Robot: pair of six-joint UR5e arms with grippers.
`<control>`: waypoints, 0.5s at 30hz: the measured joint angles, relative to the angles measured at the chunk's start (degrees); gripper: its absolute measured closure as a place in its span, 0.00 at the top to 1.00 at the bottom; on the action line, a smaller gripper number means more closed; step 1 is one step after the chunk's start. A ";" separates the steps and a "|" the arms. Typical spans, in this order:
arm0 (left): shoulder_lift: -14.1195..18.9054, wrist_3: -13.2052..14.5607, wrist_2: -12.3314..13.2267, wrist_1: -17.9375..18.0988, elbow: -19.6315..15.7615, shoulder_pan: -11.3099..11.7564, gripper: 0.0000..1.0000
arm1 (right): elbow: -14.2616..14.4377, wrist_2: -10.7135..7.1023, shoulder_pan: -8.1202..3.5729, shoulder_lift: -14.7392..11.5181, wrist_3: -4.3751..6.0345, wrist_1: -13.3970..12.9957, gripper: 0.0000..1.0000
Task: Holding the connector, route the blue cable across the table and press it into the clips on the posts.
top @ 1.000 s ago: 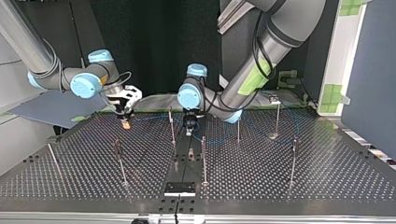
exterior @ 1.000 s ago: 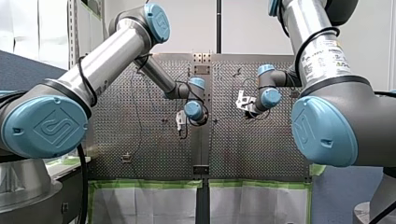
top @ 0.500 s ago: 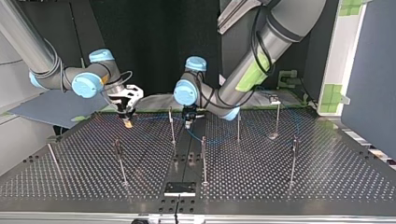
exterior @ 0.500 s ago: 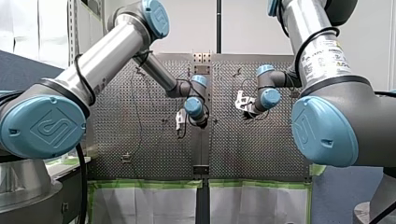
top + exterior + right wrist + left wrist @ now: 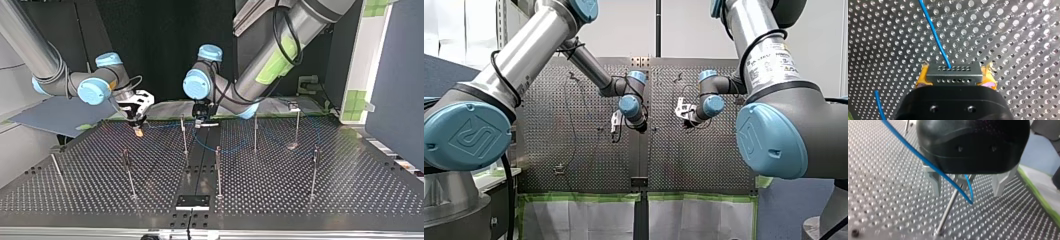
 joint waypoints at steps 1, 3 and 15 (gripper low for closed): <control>0.34 0.02 -0.01 -0.04 -0.41 -0.27 1.00 | 0.00 -0.06 0.01 0.00 0.00 -0.01 0.00; 1.22 0.01 -0.02 0.02 -1.37 -0.94 1.00 | 0.00 -0.21 0.01 0.01 0.01 -0.01 0.00; 4.00 -3.88 -2.24 3.21 -4.68 -6.40 1.00 | -0.07 -0.52 -0.41 -0.10 -0.26 2.84 0.00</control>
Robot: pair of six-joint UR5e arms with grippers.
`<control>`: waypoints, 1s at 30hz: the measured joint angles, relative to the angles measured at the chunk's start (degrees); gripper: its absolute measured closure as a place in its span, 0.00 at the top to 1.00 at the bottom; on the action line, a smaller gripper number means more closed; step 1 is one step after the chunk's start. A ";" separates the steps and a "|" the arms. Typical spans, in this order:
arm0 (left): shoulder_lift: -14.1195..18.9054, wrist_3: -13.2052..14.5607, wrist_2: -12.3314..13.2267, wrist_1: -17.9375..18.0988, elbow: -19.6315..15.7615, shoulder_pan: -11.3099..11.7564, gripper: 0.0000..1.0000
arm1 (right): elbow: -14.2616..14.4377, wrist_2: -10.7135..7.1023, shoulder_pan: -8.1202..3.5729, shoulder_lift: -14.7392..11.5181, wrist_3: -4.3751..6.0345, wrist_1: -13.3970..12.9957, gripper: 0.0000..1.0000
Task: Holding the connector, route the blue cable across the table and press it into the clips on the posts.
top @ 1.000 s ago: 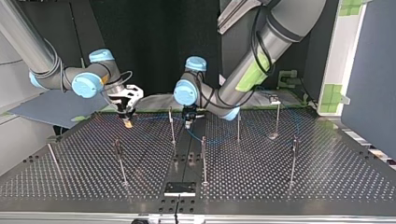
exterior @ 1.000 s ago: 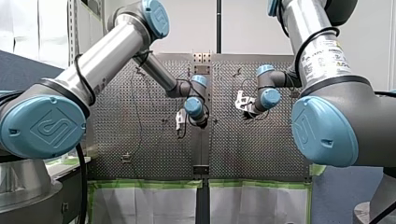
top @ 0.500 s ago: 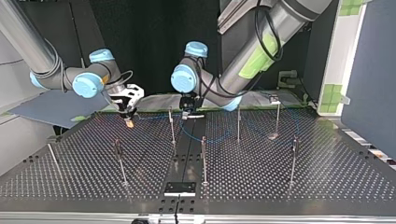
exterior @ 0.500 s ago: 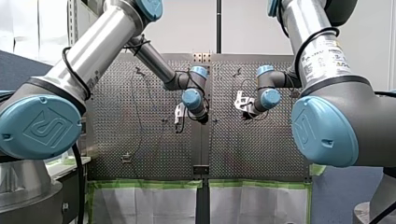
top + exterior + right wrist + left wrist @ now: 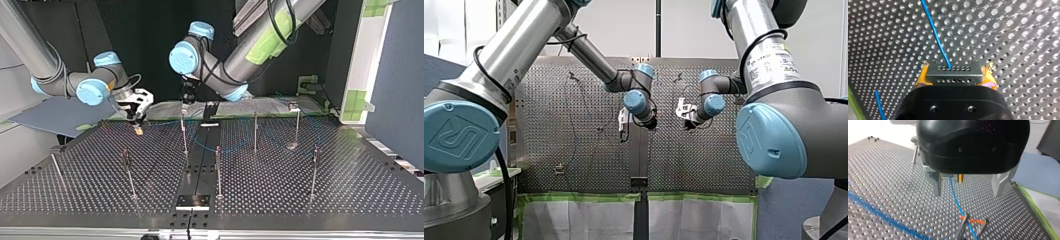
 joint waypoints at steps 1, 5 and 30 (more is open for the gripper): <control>-0.05 -0.44 -0.40 0.43 -0.02 -0.47 1.00 | 0.00 0.00 -0.06 -0.10 0.01 0.35 0.00; -0.29 -2.35 -1.56 2.34 -0.02 -2.40 1.00 | 0.00 0.00 -0.25 -0.74 0.07 0.94 0.00; -10.18 -7.30 -4.52 3.07 9.58 -5.62 1.00 | 2.47 0.09 -2.29 -3.06 1.84 1.30 0.00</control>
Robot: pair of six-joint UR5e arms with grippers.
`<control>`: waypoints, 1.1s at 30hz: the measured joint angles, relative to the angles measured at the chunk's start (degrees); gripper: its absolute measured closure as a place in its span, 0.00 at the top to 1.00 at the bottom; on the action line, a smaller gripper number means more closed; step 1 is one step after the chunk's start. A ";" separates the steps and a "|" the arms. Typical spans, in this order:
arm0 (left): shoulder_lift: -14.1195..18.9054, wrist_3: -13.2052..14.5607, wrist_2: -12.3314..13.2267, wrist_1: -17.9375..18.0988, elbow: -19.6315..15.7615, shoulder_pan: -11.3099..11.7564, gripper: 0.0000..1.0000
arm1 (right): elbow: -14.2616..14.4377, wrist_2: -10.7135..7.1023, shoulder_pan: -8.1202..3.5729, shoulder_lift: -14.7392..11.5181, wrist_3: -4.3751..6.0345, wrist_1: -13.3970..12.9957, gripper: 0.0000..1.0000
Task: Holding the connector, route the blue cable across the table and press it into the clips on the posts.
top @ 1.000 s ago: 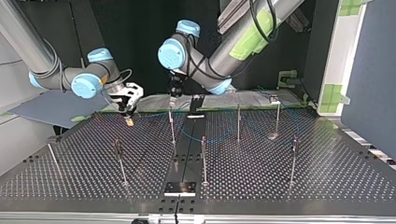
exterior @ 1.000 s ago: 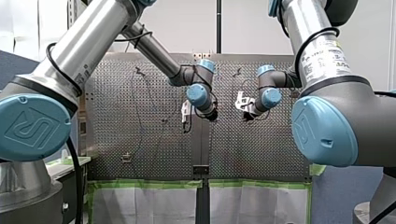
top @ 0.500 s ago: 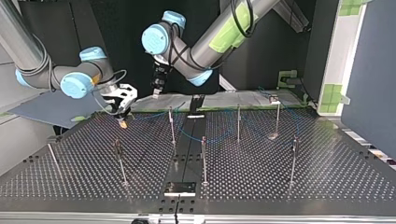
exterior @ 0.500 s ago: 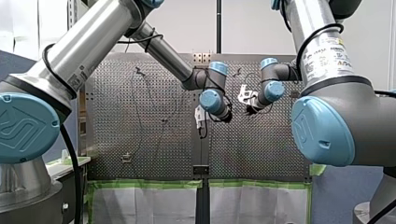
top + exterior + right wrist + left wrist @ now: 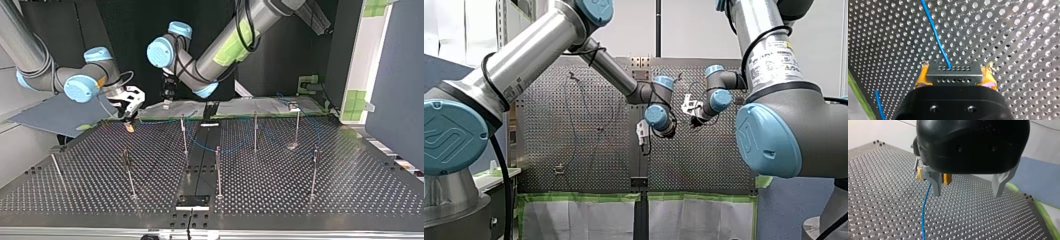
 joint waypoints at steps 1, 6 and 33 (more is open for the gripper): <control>-0.20 -0.01 -0.06 0.04 0.41 0.08 1.00 | 0.03 0.00 -0.11 0.01 0.00 0.02 0.00; -0.60 -0.02 -0.46 0.24 2.79 0.55 1.00 | 0.06 0.05 -0.46 0.04 0.00 -0.06 0.00; -9.94 -1.67 -2.43 -5.48 15.56 1.39 1.00 | 0.08 -0.01 -0.34 0.19 0.00 -0.49 0.00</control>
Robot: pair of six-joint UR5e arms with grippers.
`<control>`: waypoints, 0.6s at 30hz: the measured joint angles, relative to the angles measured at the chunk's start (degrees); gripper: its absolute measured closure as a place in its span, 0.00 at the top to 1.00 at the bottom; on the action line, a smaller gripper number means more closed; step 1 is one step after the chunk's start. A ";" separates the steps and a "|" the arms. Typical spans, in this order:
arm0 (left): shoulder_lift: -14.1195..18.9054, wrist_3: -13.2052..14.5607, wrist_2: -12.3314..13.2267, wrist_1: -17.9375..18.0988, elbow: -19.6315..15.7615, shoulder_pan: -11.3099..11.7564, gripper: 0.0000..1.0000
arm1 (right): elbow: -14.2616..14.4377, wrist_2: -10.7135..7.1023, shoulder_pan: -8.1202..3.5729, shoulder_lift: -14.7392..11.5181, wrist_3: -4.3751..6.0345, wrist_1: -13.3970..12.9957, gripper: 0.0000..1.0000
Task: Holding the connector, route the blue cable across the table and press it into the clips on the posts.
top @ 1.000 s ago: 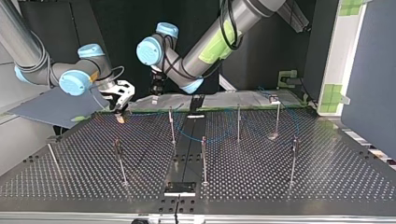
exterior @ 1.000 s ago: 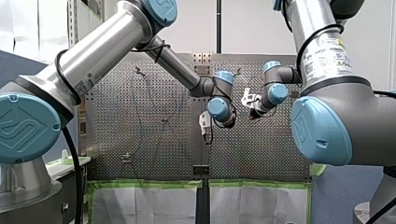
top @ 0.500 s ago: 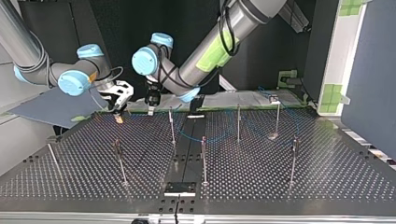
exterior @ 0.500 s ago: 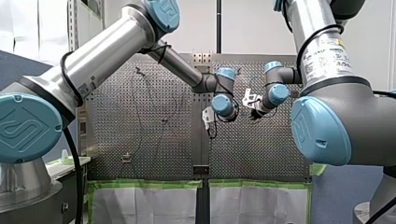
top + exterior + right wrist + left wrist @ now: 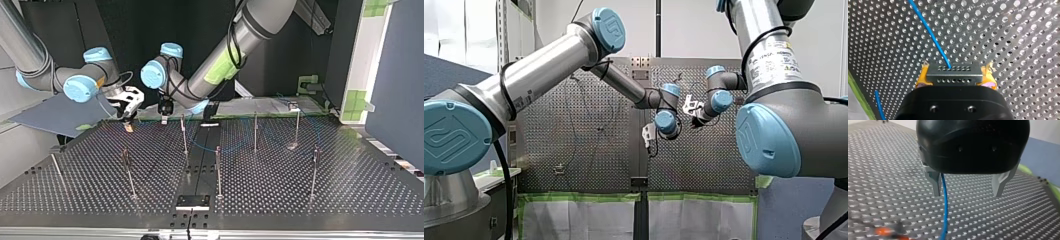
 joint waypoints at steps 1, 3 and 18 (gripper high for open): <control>-0.45 -0.03 -0.08 -0.32 0.46 -0.12 1.00 | 0.00 0.01 -0.03 0.00 0.00 -0.03 0.00; -1.28 -0.09 -0.24 -0.78 1.54 -0.31 1.00 | 0.00 0.01 -0.06 0.00 0.00 -0.05 0.00; -2.01 -0.54 -1.91 -1.47 8.69 -0.33 1.00 | 0.00 -0.59 -0.28 0.00 0.00 -0.25 0.00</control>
